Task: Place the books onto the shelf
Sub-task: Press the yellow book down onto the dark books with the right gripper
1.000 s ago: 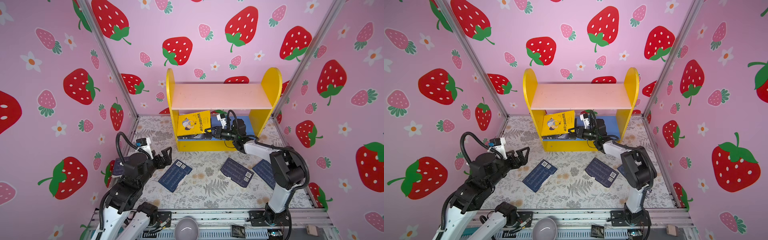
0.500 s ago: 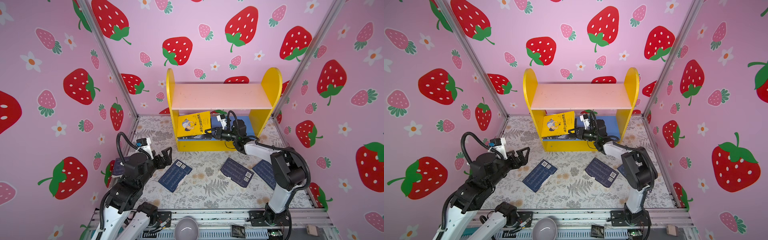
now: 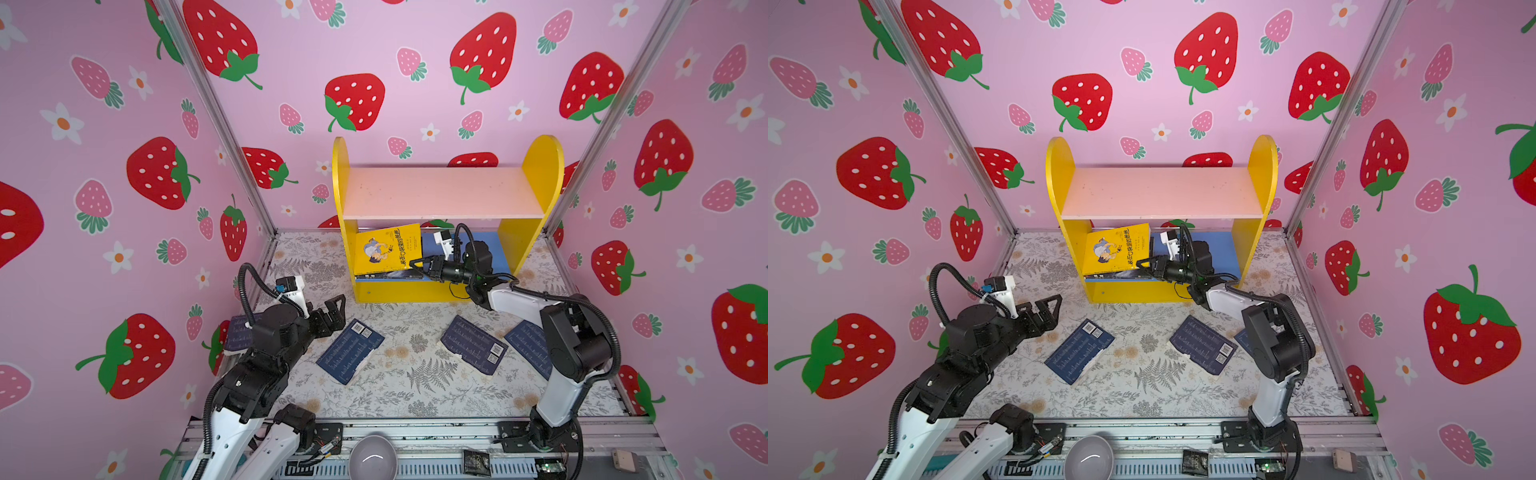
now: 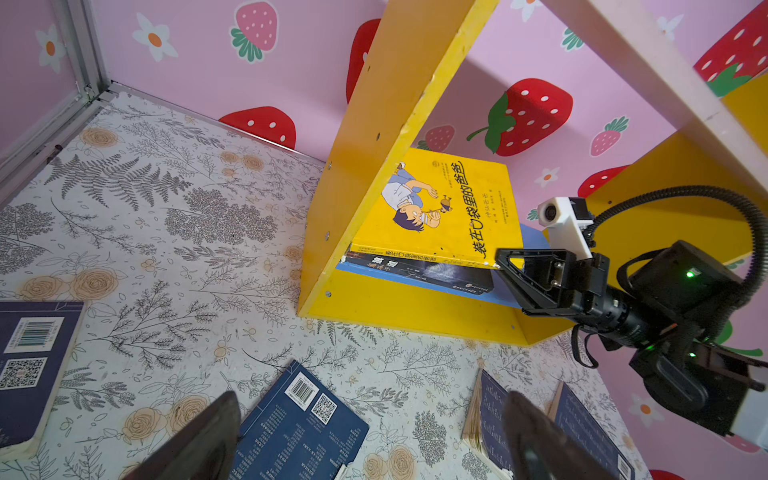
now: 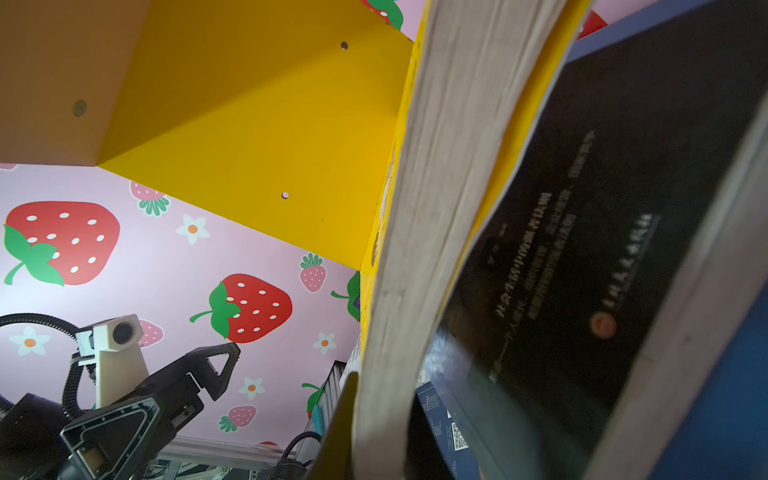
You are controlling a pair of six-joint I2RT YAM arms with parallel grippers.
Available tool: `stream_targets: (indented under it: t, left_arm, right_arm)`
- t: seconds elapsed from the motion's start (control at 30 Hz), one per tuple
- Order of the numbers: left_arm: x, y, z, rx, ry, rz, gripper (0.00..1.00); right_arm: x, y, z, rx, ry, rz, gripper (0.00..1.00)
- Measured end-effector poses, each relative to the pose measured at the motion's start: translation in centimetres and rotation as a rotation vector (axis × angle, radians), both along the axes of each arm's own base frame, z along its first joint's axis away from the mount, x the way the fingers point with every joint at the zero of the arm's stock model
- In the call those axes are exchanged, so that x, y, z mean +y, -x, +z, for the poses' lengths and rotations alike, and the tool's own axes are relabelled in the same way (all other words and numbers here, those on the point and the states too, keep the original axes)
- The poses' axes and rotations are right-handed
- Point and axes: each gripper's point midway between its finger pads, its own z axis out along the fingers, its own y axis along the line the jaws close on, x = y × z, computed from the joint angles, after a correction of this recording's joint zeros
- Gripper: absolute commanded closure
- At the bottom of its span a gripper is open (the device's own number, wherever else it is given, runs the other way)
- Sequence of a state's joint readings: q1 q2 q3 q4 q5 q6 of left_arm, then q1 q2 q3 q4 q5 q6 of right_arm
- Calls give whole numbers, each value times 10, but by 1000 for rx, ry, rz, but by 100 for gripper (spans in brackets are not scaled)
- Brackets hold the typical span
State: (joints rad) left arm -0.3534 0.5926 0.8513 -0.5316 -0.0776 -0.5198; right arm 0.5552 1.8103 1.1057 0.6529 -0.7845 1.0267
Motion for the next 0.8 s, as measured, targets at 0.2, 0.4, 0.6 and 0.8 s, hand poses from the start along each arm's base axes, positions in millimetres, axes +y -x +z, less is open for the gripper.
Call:
stream_targets:
  t: [0.2, 0.4, 0.6, 0.8]
  left_arm:
    - [0, -1, -2, 3, -1, 0, 1]
    - [-1, -3, -4, 10, -4, 0, 1]
    - [-1, -3, -4, 9, -4, 0, 1]
    - [-1, -3, -4, 8, -3, 0, 1]
  right_arm:
    - [2, -3, -7, -36, 99, -30, 71]
    - [2, -5, -16, -48, 179, -40, 65]
    - [2, -3, -18, -67, 242, -45, 57]
    - [1, 4, -17, -89, 308, -52, 51]
